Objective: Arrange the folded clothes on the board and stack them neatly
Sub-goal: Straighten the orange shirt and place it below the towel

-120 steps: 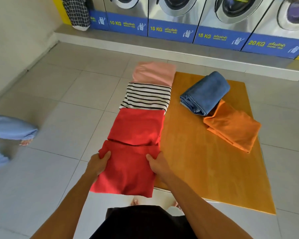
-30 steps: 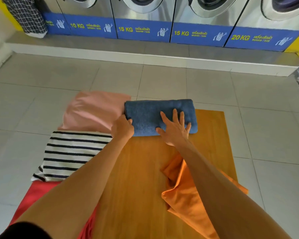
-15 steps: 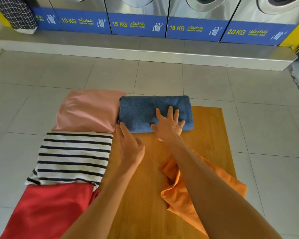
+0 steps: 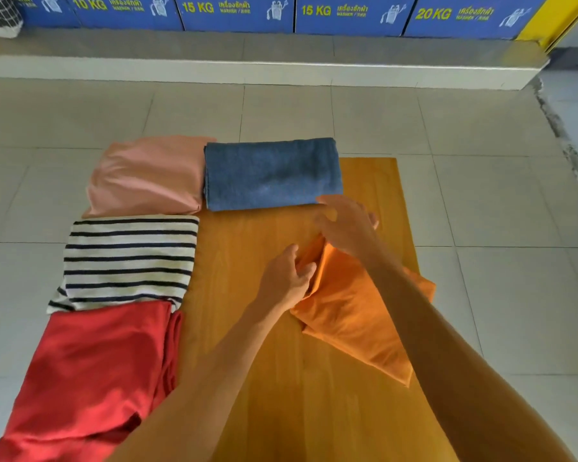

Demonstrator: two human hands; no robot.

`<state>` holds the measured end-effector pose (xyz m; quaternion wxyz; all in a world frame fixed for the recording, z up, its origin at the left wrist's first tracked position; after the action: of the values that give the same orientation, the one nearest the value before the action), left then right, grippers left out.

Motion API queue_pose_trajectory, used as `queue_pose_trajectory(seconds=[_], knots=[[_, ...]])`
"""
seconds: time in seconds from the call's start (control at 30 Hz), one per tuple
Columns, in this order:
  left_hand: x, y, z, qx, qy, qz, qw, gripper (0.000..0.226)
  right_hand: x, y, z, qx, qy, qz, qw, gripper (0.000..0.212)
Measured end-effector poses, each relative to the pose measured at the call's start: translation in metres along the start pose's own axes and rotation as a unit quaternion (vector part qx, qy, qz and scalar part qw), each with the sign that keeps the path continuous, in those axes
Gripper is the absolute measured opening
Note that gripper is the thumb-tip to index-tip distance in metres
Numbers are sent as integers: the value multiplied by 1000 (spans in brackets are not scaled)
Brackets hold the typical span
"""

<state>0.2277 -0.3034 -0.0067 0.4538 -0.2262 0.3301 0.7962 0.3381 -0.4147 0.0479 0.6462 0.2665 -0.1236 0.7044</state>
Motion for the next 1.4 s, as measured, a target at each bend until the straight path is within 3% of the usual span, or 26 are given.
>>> queue_pose_trajectory(seconds=[0.1, 0.2, 0.3, 0.37, 0.47, 0.6, 0.67, 0.77, 0.83, 0.93, 1.1, 1.2, 1.3, 1.4], knots=[[-11, 10, -23, 35, -95, -48, 994, 83, -72, 47, 32, -93, -21, -111, 989, 42], [-11, 24, -39, 20, -154, -34, 987, 76, -141, 100, 53, -163, -56, -250, 953, 50], [2, 37, -38, -32, -75, 38, 996, 55, -187, 136, 49, -175, -95, -333, 921, 64], [14, 44, -37, -29, -3, 92, 995, 52, -200, 146, 35, -130, -97, -361, 918, 67], [30, 51, -32, 5, 78, 154, 985, 51, -193, 145, 20, -61, -87, -350, 931, 53], [58, 58, -15, -4, 127, 209, 970, 38, -171, 123, 16, -72, -94, -277, 954, 28], [76, 61, -7, -16, 140, 241, 960, 38, -160, 117, 8, -58, -101, -263, 958, 31], [101, 69, 6, -49, 176, 300, 936, 54, -141, 115, -12, -17, -121, -277, 953, 56], [114, 75, 14, -62, 201, 331, 920, 58, -127, 112, -26, 4, -126, -265, 956, 48], [126, 75, 28, -73, 245, 337, 906, 60, -103, 101, -44, 42, -165, -231, 958, 35], [133, 43, 78, -125, 308, 300, 894, 66, -60, 62, -53, 36, -291, -214, 932, 22], [134, 11, 93, -154, 310, 291, 892, 56, -41, 32, -53, -2, -282, -198, 939, 32], [130, -10, 96, -157, 264, 291, 906, 32, -43, 13, -61, -28, -237, -211, 948, 23], [128, -14, 96, -142, 217, 291, 921, 37, -53, 7, -67, -42, -190, -236, 952, 25]])
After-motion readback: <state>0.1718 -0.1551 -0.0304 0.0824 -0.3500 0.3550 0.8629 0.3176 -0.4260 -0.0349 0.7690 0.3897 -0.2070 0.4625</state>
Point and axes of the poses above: each hand's wrist, its own y-axis away from the middle knuckle, its own z-axis out of the back of the hand, x = y × z, the point moved 7 cm from there along -y, towards the middle knuckle, and after that the axes turned 11 degrees about -x, right-handed, at the moved point
